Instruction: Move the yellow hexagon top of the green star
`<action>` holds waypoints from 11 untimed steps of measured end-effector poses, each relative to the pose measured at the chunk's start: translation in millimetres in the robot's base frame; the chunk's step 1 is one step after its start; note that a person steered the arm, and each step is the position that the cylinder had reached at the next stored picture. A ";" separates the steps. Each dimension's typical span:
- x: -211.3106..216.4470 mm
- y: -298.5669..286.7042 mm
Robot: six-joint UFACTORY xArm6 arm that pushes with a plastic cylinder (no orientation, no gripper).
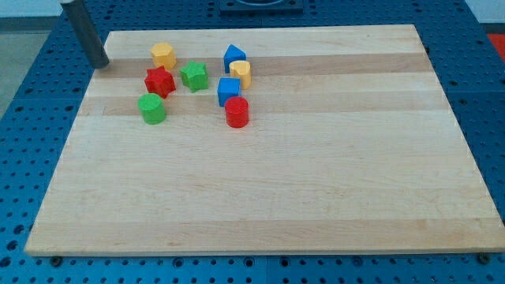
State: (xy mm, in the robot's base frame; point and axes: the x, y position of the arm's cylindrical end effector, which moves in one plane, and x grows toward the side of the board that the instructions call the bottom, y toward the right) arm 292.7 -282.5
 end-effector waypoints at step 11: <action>-51.1 123.8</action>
